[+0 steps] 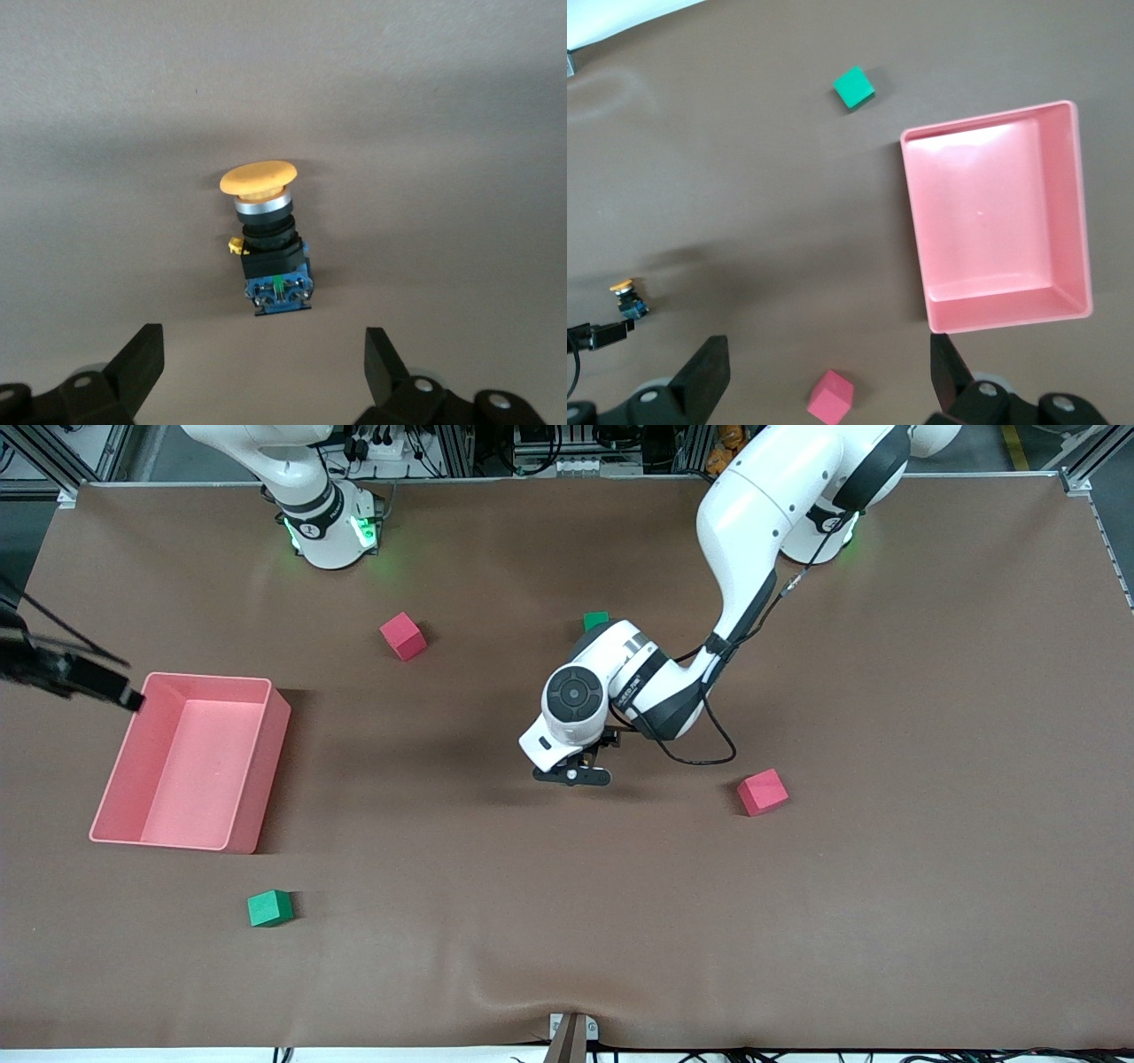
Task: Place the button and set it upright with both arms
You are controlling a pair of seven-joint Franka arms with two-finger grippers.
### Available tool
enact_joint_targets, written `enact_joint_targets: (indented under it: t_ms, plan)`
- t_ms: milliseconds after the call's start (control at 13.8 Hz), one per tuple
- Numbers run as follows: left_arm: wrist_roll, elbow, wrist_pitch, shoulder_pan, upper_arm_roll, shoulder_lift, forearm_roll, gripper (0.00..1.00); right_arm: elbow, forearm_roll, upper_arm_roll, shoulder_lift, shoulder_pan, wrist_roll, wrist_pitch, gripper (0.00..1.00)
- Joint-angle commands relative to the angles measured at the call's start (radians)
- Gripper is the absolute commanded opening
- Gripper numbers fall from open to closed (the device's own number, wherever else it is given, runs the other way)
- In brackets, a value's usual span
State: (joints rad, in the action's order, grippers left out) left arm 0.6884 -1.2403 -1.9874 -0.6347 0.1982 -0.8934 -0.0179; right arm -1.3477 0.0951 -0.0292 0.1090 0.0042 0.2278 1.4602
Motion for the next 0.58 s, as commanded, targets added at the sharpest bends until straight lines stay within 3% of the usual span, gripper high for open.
enact_joint_targets:
  t_ms: [0,290,507]
  plan:
    - [0.007,0.061,0.01,0.001,-0.003,-0.048,0.019,1.0,-0.24,-0.029,0.014,-0.196,-0.006,0.016,0.077,1.0]
    - [0.007,0.094,0.009,0.001,-0.003,-0.078,0.071,1.0,-0.265,-0.076,0.023,-0.213,-0.001,0.018,0.074,1.0]
    - [0.005,0.105,0.007,0.003,-0.005,-0.088,0.073,0.97,-0.245,-0.132,0.069,-0.206,-0.01,0.019,0.071,1.0]
